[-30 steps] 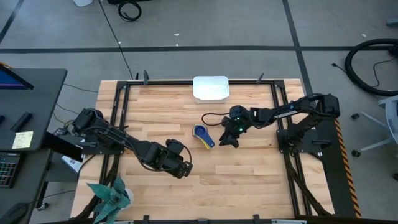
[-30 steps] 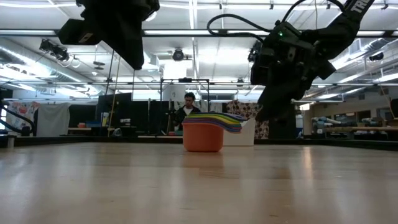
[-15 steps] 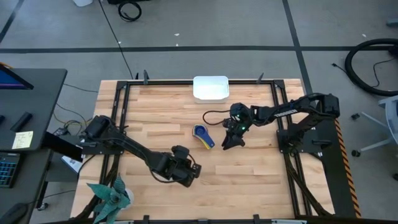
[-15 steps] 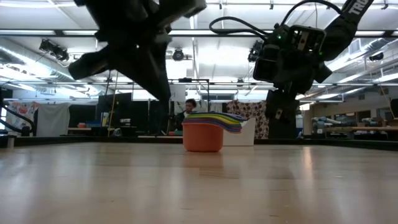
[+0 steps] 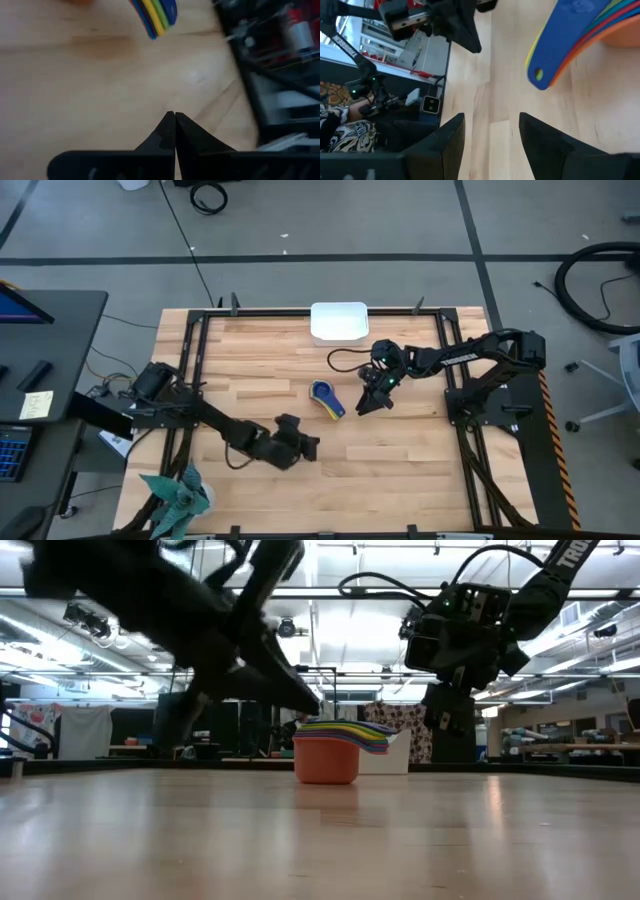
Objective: Nest measuring cups in basket
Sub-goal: Put the nested measuring cups into the white bin
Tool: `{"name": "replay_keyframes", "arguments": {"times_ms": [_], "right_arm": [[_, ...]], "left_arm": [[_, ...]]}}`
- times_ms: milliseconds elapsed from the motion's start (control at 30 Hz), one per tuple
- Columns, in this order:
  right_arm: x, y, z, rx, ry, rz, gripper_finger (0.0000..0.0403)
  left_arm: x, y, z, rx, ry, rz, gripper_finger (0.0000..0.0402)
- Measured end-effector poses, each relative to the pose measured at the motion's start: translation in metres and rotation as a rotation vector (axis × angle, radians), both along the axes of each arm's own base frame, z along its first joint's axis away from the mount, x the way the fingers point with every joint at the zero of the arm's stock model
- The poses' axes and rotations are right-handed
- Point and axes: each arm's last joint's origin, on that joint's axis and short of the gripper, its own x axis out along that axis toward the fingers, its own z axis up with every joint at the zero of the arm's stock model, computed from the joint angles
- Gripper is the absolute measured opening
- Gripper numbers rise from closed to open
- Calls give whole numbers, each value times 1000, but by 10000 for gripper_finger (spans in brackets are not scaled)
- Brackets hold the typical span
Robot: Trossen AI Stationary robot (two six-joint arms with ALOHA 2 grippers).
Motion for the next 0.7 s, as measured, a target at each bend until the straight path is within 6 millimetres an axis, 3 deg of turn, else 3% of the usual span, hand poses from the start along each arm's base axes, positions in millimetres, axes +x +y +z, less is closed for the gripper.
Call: {"name": "replay_keyframes", "arguments": {"times_ms": [233,400,700], "right_arm": [[-2,-8,0,31,9,-23,191],[-3,-9,1,49,-4,-3,191],[-1,-13,3,14,-27,-40,191]], "left_arm": [[-24,35,-30,-128,-124,94,1],[-25,52,-30,-216,-218,81,1],[-6,85,-21,-229,-232,-25,1]]}}
